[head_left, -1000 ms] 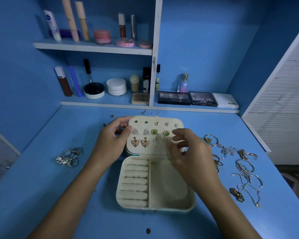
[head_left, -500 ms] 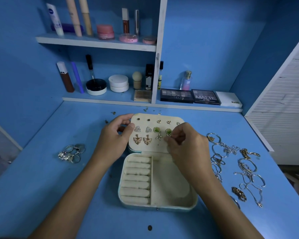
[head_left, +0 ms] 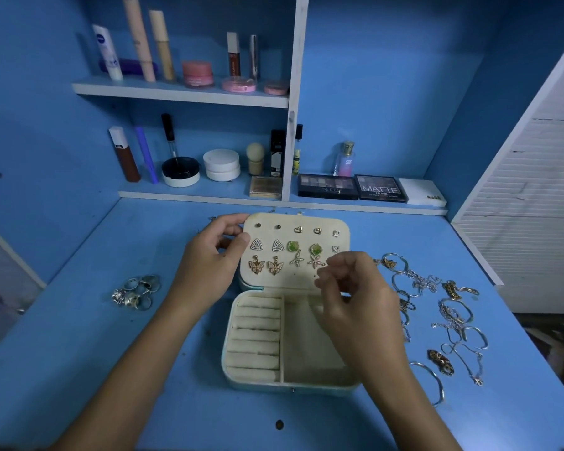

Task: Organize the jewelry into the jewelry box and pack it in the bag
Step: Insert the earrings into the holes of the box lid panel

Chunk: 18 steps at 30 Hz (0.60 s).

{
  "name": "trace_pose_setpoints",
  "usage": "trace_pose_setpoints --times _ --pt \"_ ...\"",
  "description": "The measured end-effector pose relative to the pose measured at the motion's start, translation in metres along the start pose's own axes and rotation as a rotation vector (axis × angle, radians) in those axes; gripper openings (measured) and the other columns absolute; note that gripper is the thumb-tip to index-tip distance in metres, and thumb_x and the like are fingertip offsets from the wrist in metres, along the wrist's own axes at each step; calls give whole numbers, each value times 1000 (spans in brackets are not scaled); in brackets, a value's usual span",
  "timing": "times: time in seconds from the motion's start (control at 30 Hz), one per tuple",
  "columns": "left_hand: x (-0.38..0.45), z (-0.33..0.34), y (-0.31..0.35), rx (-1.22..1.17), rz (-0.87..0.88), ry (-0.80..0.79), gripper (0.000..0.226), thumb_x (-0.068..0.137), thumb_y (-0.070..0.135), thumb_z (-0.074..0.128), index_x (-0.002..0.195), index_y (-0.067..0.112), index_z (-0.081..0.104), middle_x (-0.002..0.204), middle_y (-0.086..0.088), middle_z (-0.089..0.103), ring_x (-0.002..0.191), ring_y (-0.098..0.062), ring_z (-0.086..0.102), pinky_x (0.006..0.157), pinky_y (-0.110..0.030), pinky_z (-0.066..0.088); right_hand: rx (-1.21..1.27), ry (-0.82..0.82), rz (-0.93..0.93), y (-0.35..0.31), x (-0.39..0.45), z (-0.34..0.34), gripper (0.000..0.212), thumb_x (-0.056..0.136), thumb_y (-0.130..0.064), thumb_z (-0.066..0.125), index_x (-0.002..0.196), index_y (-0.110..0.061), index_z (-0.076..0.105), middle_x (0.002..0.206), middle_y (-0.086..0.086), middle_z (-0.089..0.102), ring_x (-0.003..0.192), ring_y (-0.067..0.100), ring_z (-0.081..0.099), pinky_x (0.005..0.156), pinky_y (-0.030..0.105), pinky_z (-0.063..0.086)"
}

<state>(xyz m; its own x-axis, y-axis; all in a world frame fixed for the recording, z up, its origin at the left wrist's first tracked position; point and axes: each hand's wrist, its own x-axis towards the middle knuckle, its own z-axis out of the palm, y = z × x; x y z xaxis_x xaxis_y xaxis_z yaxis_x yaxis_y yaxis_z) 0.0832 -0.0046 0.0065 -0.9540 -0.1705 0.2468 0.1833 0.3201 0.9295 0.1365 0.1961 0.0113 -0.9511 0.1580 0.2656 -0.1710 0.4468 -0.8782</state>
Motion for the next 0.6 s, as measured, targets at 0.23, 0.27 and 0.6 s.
trace_pose_setpoints --times 0.23,0.27,0.6 --pt "-21 -3 8 -18 56 55 24 96 17 61 103 40 64 93 13 68 95 -5 64 77 -8 45 209 2 128 -8 -25 8 23 95 -10 60 100 -31 51 100 -16 72 84 -7 66 70 5 46" --pt "-24 -3 10 -17 67 65 24 96 16 62 102 40 63 93 12 68 94 -4 64 76 -9 46 225 7 136 -9 -26 8 23 96 -10 59 101 -31 50 101 -17 72 84 -8 66 71 8 47" --pt "-38 -4 16 -4 58 94 19 96 18 62 104 35 64 100 11 70 94 -2 64 72 -8 47 267 19 200 -16 -28 5 27 97 -15 55 107 -39 48 103 -26 72 88 0 69 84 46 58"
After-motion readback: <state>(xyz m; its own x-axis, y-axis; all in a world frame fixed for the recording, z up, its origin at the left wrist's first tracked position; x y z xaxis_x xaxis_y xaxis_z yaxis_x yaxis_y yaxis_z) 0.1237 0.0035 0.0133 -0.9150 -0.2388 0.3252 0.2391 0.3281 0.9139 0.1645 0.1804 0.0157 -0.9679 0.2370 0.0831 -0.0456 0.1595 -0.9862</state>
